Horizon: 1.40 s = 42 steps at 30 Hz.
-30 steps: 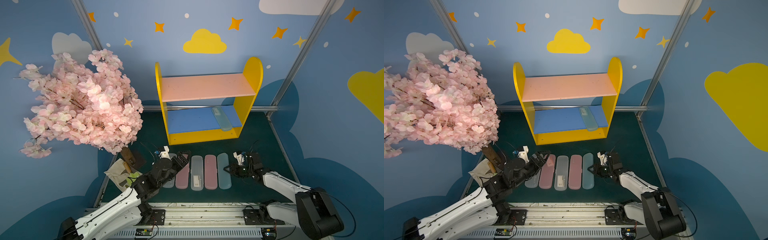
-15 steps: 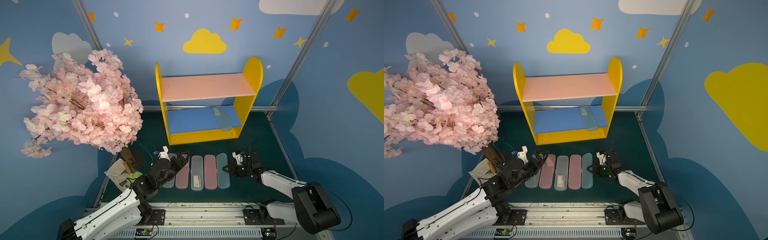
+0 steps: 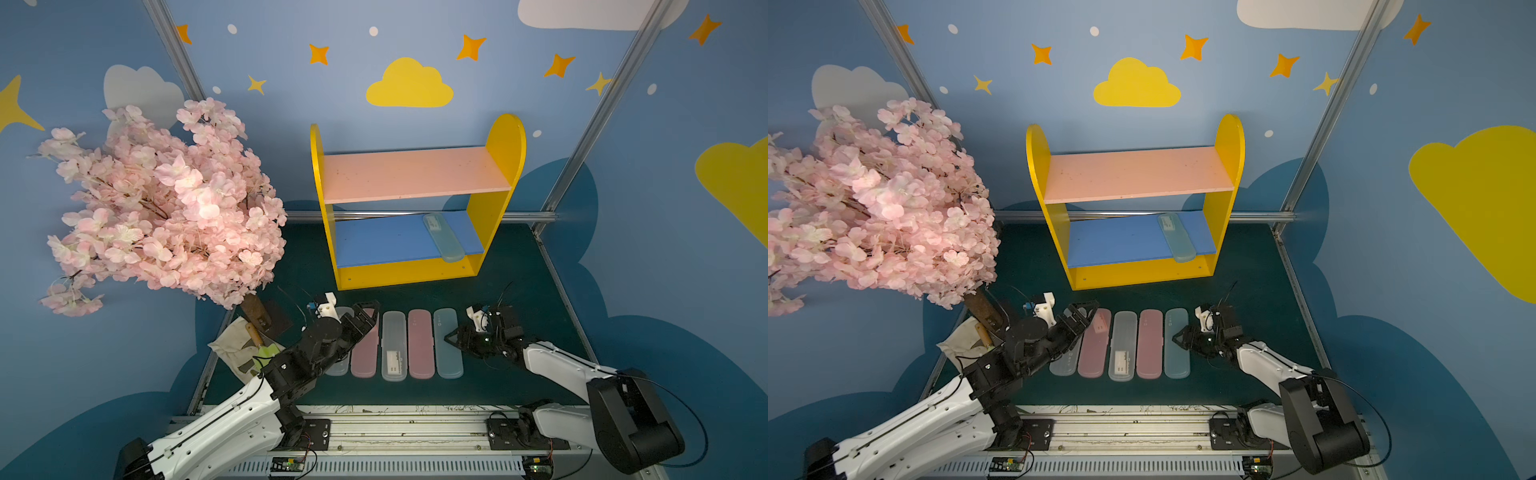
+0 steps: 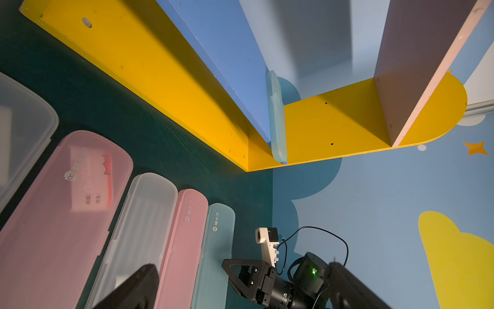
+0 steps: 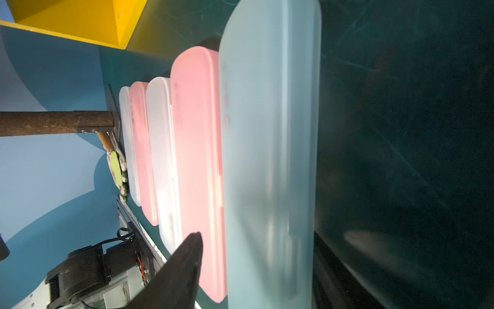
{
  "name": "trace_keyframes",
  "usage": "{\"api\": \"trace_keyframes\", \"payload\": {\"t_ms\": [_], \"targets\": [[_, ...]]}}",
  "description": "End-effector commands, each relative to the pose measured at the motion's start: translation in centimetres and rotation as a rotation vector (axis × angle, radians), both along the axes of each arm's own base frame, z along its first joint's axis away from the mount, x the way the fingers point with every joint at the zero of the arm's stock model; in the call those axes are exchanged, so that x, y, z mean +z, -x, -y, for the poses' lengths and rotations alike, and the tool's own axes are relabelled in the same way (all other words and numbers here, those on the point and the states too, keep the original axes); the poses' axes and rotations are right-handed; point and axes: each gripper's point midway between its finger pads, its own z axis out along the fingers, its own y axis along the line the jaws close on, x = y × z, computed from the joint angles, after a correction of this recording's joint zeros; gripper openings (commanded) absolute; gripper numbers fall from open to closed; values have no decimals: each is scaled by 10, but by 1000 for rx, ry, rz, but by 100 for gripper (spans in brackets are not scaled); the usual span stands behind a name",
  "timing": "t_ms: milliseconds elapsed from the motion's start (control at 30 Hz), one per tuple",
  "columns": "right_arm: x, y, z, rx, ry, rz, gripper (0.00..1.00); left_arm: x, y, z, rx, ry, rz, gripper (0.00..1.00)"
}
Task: Remove the pencil cases from the shelf
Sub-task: Place the pencil case at the center of the board.
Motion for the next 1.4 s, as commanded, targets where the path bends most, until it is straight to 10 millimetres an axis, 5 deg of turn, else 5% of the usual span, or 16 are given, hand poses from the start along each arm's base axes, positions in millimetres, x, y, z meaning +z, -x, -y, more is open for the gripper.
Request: {"api": "trace_keyframes", "payload": {"t_ms": [0, 1067, 1367], "targets": [[3, 0, 6, 1, 50, 7, 67, 0, -1, 4, -19, -6, 5, 100], [7, 0, -10, 59, -7, -3, 73, 11, -17, 52, -144, 13, -11, 100], [18, 2, 17, -9, 143, 27, 84, 13, -33, 72, -145, 36, -42, 100]]}}
